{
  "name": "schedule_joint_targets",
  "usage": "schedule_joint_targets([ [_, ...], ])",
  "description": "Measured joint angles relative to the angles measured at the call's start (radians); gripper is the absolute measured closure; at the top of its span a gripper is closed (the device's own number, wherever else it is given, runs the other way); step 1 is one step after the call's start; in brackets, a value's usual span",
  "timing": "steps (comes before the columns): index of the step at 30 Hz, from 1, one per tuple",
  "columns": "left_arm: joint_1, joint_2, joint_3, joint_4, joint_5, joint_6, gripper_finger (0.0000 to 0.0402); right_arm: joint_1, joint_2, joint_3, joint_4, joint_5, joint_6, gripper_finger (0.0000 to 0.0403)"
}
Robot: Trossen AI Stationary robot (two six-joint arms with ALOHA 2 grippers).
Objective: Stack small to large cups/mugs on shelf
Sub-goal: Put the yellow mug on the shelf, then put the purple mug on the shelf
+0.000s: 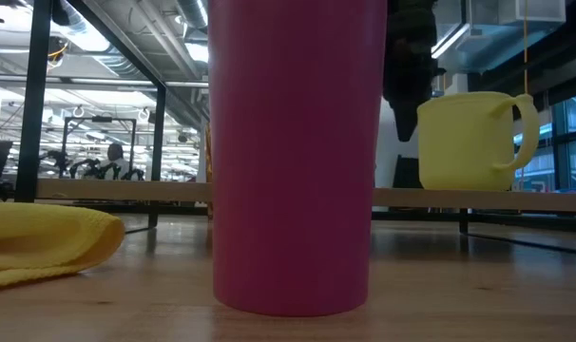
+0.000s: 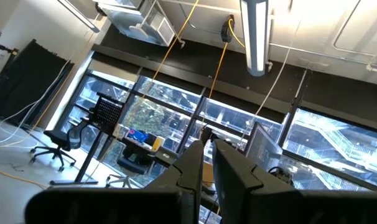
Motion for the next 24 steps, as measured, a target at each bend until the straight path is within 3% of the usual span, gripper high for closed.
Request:
schedule_joint_targets([
  [10, 0.000, 0.000, 0.000, 0.000, 0.031, -0.001, 0.0370, -0.008, 0.000, 0.118, 0.139, 0.035, -0.062, 0.0357],
  [14, 0.000, 0.000, 0.000, 0.000, 0.042, -0.004, 0.0370, -0.031, 0.000, 0.158, 0.133, 0.100, -0.102, 0.0339],
  [24, 0.000, 0.000, 0.000, 0.000, 0.043, -0.009, 0.0370, -0.091, 0.000, 0.257, 0.139, 0.137, -0.180, 0.0290],
])
